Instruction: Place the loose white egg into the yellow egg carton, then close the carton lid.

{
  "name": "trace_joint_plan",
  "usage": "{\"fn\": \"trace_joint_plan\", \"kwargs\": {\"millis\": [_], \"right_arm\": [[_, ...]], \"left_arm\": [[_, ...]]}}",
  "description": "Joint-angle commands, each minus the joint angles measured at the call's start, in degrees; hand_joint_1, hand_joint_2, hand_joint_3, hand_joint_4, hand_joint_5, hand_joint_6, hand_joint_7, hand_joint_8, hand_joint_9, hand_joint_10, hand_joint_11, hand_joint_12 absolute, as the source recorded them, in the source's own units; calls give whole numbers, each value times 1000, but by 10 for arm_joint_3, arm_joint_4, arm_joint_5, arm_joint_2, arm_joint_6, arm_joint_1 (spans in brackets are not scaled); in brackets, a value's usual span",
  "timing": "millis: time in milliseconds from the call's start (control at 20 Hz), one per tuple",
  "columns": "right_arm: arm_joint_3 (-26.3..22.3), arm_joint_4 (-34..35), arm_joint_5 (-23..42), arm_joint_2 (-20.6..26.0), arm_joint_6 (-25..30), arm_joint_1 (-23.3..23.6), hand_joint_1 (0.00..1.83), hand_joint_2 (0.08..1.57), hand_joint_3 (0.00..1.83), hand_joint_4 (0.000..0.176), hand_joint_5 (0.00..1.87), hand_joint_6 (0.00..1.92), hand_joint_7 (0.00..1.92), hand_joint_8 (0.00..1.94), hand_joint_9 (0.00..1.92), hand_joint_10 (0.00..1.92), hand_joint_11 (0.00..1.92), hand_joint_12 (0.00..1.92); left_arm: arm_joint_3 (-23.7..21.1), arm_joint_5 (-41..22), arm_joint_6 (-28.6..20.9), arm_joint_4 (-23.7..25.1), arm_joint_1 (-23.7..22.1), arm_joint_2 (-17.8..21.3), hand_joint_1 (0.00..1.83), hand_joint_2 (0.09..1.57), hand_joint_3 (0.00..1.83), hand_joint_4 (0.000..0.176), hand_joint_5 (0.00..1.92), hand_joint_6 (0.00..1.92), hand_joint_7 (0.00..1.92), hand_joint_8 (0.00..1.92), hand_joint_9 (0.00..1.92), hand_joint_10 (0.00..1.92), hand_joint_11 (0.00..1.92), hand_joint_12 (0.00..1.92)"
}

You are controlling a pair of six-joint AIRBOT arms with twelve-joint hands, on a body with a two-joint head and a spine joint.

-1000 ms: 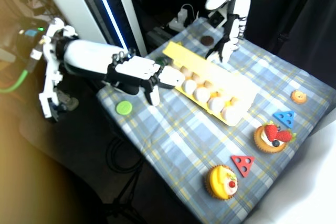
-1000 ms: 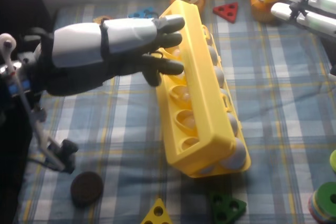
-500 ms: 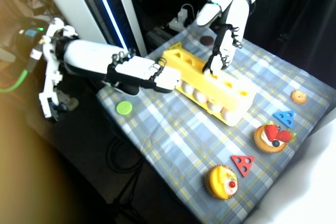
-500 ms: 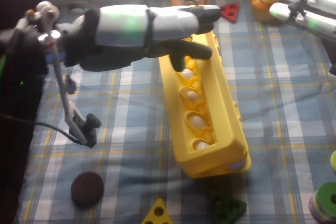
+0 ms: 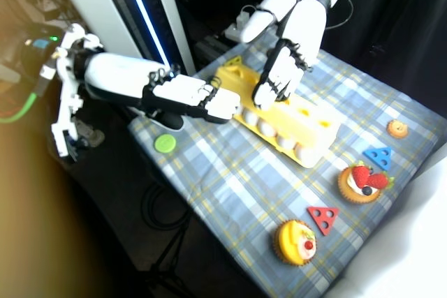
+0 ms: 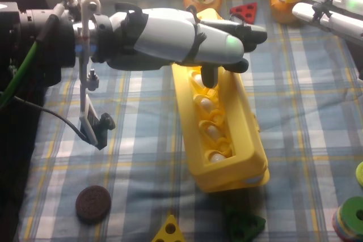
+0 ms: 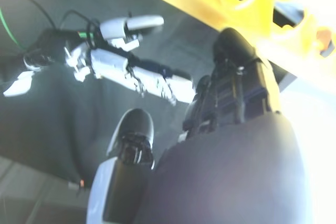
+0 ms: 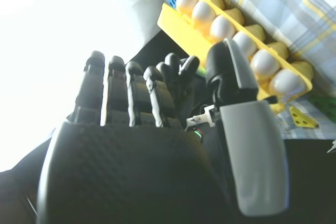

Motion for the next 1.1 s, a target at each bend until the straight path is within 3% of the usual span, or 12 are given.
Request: {"fn": "trace_joint_plan", "kwargs": {"millis": [0,150,250,300,350,400,500,600,700,850,1000,1050], "right_arm": [[1,-4,69,4,-3,3,754,1302,2,0,0,0,0,0,0,0,0,0],[1,-4,69,4,-3,3,850,1279,0,0,0,0,0,0,0,0,0,0],[0,-4,69,5,-3,3,861,1272,0,0,0,0,0,0,0,0,0,0],[-1,-4,69,6,-3,2,855,1276,0,0,0,0,0,0,0,0,0,0],[-2,-4,71,7,-3,1,812,1285,0,0,0,0,0,0,0,0,0,0],[-3,-4,73,8,-3,0,768,1290,0,0,0,0,0,0,0,0,0,0],[-5,-4,79,10,-3,-2,698,1304,6,0,0,0,0,0,0,0,0,0],[-9,-4,89,15,-3,-6,636,1322,13,0,0,0,0,0,0,0,0,0],[-13,-4,107,20,-3,-11,564,1333,15,0,0,0,0,0,0,0,0,0],[-17,0,130,24,-3,-18,482,1342,16,0,0,0,0,0,0,0,0,0],[-17,5,151,23,-3,-20,584,1323,3,0,0,0,0,0,0,0,0,0],[-17,8,162,23,-3,-21,582,1310,0,0,0,0,0,0,0,0,0,0]], "left_arm": [[2,-18,-6,-28,-10,-3,0,1384,0,0,0,0,0,0,323,189,164,1676],[-2,-22,-6,-29,-20,11,0,1363,0,24,0,0,11,1,46,775,24,1788],[-22,-26,16,-42,-33,41,0,1344,0,50,0,0,0,0,1,667,0,1731],[-35,-28,36,-54,-37,57,0,1355,0,17,0,0,25,9,0,679,0,1751],[-51,-28,64,-70,-42,78,0,1356,0,34,0,0,39,13,0,695,0,1724],[-64,-28,85,-83,-49,97,12,1404,3,0,0,0,98,25,36,822,18,1730],[-87,-28,121,-104,-60,130,4,1384,0,18,41,11,155,17,114,756,9,1602],[-104,-33,178,-156,-60,159,61,1404,3,0,142,50,292,51,108,627,0,1554],[-121,-37,242,-215,-57,190,58,1418,1,0,146,79,346,85,104,816,4,1623],[-138,-35,376,-342,-25,220,172,1415,2,0,87,39,94,14,16,238,0,995],[-143,-45,503,-479,11,232,240,1365,0,2,2,0,1,0,0,5,0,249],[-144,-59,539,-529,29,236,212,1340,0,52,0,0,0,0,0,0,0,49]]}}
